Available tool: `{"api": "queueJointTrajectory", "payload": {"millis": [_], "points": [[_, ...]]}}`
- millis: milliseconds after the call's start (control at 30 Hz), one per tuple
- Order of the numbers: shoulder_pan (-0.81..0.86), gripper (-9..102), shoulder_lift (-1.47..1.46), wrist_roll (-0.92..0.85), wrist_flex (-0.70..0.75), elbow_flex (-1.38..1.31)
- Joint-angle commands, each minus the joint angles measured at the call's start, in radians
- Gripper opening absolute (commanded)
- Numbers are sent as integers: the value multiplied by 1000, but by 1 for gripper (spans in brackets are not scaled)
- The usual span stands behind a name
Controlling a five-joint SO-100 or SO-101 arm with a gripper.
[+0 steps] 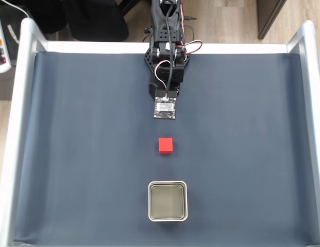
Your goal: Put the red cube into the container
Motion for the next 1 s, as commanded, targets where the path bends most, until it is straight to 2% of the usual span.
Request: {"api": "queueJointTrajectory", "payload": {"millis": [0,167,400,600,800,967], "points": [[-81,0,-6,6,-37,-8],[-8,0,-35,-86,-213,-28],[-3,0,-216,-143,-229,-244],[0,2,-551,-179,-229,-466],[21,16,-831,-160,-261,-638],[44,28,-989,-149,-354,-710]]}}
